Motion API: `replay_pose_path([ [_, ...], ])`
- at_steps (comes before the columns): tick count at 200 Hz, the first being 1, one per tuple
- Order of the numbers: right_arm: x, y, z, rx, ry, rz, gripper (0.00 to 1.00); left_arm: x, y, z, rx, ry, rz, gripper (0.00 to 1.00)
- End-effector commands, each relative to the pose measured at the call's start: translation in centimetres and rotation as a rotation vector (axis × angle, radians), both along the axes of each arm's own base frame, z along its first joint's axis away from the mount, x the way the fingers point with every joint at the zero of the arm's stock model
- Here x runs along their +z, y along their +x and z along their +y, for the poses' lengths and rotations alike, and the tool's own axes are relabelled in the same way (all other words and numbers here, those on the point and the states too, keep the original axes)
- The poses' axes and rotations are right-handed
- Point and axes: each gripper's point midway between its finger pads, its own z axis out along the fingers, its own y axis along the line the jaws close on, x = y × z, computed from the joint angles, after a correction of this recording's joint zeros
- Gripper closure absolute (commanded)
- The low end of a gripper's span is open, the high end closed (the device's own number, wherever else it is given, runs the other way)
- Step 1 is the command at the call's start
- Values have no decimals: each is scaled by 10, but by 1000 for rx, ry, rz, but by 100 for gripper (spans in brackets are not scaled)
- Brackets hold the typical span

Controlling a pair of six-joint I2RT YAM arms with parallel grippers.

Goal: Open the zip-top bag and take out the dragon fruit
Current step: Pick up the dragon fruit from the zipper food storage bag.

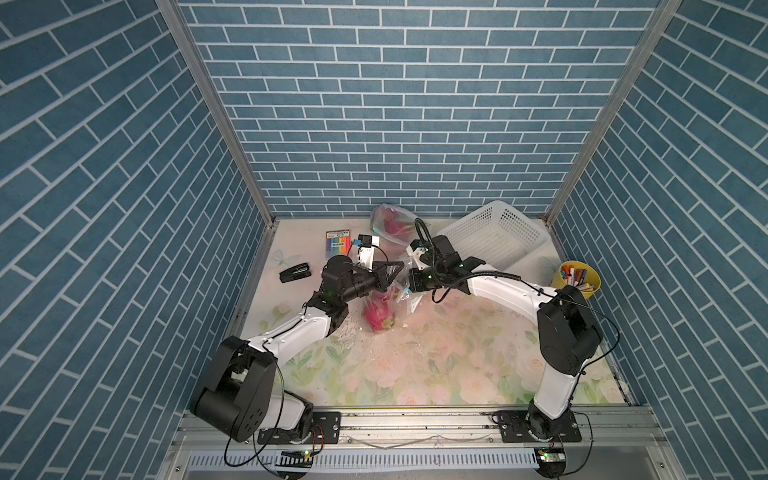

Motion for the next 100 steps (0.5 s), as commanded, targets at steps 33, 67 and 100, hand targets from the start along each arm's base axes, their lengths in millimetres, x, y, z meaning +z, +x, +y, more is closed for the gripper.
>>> replay_pose_path([
  [33,-26,-18,-10,115,-100,-19,71,20,5,-2,4,-18,-65,100],
  [67,-45,-7,-9,159,-164,-86,68,2,-2,-10,-55,-35,-5,99],
  [100,-64,-12,1,193,-140,-63,64,-19,-11,-10,-70,-30,49,99],
])
